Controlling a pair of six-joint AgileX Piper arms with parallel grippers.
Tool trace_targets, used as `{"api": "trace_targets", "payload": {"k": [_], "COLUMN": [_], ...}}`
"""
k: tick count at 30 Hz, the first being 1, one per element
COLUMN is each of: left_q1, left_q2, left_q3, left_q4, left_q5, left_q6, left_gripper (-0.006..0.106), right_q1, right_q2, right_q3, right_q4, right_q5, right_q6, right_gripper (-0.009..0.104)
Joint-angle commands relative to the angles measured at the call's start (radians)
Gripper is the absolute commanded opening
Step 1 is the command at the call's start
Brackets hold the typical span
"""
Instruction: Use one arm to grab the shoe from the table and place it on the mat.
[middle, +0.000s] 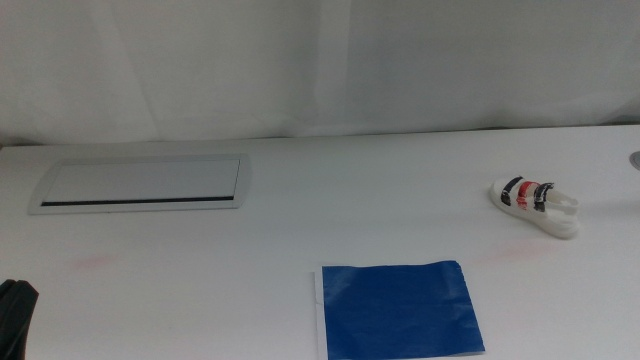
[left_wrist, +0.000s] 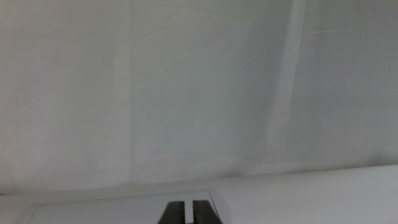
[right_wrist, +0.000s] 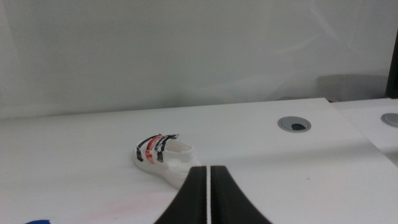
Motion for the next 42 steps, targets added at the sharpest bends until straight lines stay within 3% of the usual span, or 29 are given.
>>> {"api": "trace_targets", "payload": {"k": [1,4,5,9,21,28,35,42], "left_q1": [0.002,0.002,0.002,0.002,0.002,0.002,0.002,0.002], "left_q2": [-0.003,-0.003,-0.003,-0.003,-0.003,-0.003,-0.003,-0.003], "left_q3": [0.038,0.038,0.038,0.038,0.038,0.038,0.038,0.038], "left_q4": [-0.003,-0.003,-0.003,-0.003,-0.003,-0.003,-0.003,-0.003], "left_q5": [-0.016,-0.016,-0.016,-0.016,-0.016,-0.016,-0.016,-0.016], "left_q6": [-0.006,-0.006,-0.006,-0.006,-0.006,-0.006,-0.006,-0.006], "left_gripper": [-0.003,-0.003,-0.003,-0.003,-0.003,-0.003,-0.003,-0.003], "right_q1": [-0.005,-0.005,-0.005,-0.005,-0.005,-0.005,-0.005,-0.005], "right_q2": [0.0,0.0,0.0,0.0,0.004,0.106,0.391,0.766], "right_q3": [0.006,0.006,0.006,0.006,-0.055,-0.312,-0.611,-0.933], "right_q4": [-0.005,-0.003,-0.003,0.059,0.217,0.174,0.162,0.176], "right_q5": [-0.007,-0.046,-0.063,-0.087,-0.015,0.216,0.497,0.696], "right_q6": [-0.005,-0.005,-0.002,-0.002,-0.001,-0.017,-0.02,-0.298], "right_gripper": [-0.002,0.016,0.028,0.104,0.102,0.101,0.101,0.101]}}
